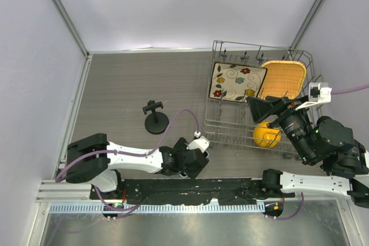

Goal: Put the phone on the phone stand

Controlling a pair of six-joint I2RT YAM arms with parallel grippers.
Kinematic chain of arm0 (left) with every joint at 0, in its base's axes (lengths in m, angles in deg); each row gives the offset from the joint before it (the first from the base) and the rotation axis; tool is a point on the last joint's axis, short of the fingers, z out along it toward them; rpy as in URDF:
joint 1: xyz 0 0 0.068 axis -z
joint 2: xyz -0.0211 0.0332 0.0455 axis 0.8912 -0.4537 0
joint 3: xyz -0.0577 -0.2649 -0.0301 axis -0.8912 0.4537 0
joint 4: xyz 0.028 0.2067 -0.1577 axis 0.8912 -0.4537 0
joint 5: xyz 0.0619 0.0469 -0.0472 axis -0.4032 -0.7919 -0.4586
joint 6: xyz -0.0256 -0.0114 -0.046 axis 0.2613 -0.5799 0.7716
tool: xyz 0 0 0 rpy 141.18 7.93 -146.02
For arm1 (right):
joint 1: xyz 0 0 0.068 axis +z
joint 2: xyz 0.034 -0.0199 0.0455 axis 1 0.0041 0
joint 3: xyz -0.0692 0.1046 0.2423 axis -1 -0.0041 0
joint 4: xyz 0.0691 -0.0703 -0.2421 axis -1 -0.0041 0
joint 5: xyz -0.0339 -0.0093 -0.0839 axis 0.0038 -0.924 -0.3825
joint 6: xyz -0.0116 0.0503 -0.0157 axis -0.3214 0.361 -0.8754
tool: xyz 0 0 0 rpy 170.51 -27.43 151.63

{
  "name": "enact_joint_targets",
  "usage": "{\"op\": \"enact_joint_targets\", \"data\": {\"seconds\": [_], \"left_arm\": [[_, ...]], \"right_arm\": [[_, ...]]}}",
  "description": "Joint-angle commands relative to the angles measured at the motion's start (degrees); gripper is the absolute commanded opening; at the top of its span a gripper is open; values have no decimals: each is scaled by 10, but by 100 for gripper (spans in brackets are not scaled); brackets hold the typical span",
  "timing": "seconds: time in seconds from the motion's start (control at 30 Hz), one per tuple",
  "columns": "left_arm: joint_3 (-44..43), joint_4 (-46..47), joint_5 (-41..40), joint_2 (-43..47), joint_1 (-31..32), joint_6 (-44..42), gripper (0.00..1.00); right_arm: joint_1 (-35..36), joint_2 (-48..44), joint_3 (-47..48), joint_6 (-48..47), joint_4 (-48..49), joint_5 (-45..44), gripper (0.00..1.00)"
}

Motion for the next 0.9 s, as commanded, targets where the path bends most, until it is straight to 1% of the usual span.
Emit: {"op": "enact_joint_targets", "data": {"seconds": [0.0, 0.1, 0.27, 0.47, 0.6, 0.67, 0.77, 0.8, 0.87], "left_arm": [[8, 61, 32, -3, -28, -21, 100], [15, 86, 70, -7, -34, -38, 100], [-5, 84, 95, -34, -33, -50, 100], [-10, 69, 80, -58, -34, -45, 99], [-21, 40, 64, -79, -34, -33, 91], [-21, 36, 57, -88, -34, -27, 88], [-21, 28, 50, -97, -34, -22, 79], [-21, 23, 50, -99, -33, -22, 73], [-20, 20, 54, -99, -33, -20, 65]], "right_arm": [[1, -1, 4, 3, 22, 2, 84], [1, 2, 3, 3, 23, 1, 84], [1, 9, 5, 0, 27, 2, 84], [1, 7, 5, 3, 25, 3, 84], [1, 4, 3, 5, 25, 1, 84], [1, 5, 2, 5, 25, 1, 84], [1, 4, 1, 4, 23, 1, 84], [1, 4, 2, 5, 22, 2, 84], [1, 2, 1, 8, 20, 2, 84]]}}
